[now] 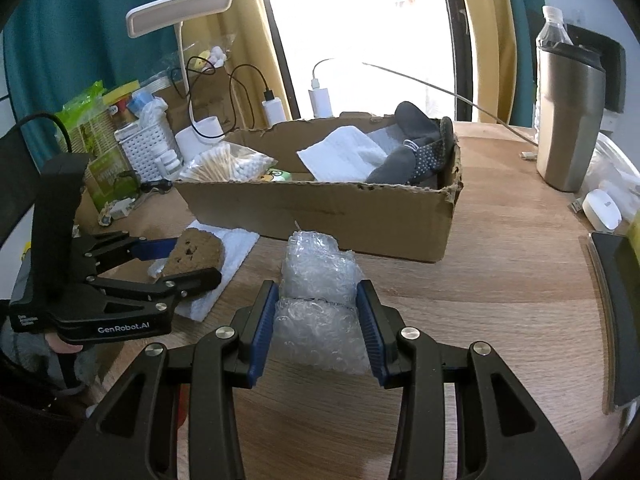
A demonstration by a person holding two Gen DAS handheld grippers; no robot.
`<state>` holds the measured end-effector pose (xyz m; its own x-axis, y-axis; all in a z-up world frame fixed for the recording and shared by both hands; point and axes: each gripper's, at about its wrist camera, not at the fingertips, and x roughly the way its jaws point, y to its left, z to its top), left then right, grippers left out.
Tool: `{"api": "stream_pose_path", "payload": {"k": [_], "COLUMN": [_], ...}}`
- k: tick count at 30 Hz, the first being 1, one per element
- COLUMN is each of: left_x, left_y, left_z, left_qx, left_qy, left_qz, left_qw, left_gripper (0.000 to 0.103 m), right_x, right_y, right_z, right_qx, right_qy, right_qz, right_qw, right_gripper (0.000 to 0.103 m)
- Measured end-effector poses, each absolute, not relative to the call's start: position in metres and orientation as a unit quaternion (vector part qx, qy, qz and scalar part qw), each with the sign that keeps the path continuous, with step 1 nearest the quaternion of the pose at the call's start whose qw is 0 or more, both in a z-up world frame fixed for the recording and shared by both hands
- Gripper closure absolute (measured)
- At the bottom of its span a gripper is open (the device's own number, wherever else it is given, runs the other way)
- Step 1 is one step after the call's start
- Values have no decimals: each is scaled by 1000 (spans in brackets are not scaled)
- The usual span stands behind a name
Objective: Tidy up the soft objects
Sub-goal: 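Carry the bubble-wrap bag and teddy sponge over the cardboard box with both tools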
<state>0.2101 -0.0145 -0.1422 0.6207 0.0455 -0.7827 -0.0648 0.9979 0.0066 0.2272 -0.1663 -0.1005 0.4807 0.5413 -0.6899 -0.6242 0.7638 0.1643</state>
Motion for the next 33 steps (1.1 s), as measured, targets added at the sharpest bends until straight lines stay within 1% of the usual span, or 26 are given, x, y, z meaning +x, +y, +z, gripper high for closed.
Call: {"api": "stream_pose_path", "payload": {"k": [2, 10, 26, 33], "left_x": [208, 198, 181, 185], "left_y": [-16, -18, -25, -28], "left_z": [-140, -126, -83, -69], "left_qx": [-9, -10, -9, -13], "left_qy": [431, 407, 347, 334], "left_qz": [30, 12, -21, -32], "left_qw": [902, 913, 938, 942], "left_gripper": [46, 47, 47, 46], "right_x": [227, 224, 217, 223], "right_y": [-166, -164, -163, -164], "right_z": [-101, -96, -62, -48], "right_qx": [-57, -63, -72, -73], "right_qy": [381, 376, 345, 332], "right_qz": [340, 336, 330, 327], "right_qw": [858, 861, 876, 882], "right_gripper": [60, 60, 60, 60]}}
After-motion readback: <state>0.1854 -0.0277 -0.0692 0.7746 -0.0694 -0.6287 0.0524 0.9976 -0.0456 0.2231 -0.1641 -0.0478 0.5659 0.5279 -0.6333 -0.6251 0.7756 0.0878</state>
